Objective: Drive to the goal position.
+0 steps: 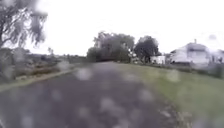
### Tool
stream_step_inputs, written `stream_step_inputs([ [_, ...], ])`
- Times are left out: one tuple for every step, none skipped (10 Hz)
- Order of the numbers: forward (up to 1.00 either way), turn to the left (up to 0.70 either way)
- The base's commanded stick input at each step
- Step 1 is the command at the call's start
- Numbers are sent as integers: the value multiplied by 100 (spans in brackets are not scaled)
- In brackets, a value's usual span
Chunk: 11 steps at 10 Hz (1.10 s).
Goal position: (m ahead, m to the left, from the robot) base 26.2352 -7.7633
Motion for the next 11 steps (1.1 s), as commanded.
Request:
stream_step_inputs([
  [100,0],
  [100,0],
  [100,0],
  [100,0],
  [100,0],
  [100,0],
  [100,0],
  [100,0],
  [100,0],
  [100,0],
  [100,0],
])
